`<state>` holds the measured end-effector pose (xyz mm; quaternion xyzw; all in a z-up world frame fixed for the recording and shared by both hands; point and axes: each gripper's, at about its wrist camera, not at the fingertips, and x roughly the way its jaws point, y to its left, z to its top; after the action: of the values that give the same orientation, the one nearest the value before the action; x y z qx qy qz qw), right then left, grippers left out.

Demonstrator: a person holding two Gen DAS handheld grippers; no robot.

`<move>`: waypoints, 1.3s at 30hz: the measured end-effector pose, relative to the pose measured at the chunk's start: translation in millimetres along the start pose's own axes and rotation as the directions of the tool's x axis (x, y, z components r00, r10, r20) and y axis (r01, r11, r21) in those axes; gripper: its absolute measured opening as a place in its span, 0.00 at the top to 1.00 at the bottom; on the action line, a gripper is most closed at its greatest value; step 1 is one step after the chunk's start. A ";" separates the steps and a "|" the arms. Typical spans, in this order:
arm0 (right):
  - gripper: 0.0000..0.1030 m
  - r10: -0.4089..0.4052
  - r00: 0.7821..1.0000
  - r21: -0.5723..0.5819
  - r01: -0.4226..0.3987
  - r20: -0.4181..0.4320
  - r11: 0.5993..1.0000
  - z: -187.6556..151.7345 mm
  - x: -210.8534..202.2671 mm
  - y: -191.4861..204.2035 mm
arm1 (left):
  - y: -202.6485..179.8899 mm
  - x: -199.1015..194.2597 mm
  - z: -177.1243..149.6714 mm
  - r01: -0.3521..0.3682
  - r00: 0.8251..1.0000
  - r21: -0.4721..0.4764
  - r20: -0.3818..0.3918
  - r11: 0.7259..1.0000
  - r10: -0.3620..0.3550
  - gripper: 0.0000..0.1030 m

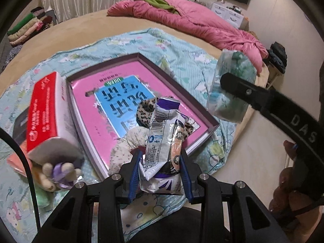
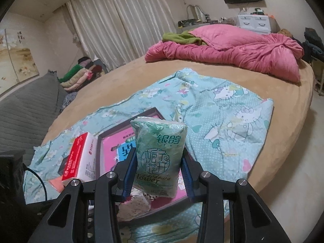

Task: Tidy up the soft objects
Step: 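Carry the snack packet and tissue pack over the pink book box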

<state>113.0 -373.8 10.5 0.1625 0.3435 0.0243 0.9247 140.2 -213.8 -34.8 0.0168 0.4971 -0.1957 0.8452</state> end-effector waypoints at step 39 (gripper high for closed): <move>0.59 -0.008 0.987 -0.065 -0.003 -0.162 0.998 -21.5 70.3 2.0 | 42.2 53.1 10.3 -0.014 1.000 -0.108 -0.028 0.994 0.011 0.65</move>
<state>153.0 -354.8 -48.3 0.1294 0.4169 0.0476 0.8984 186.2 -193.9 -81.6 -0.0231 0.5186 -0.1630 0.8390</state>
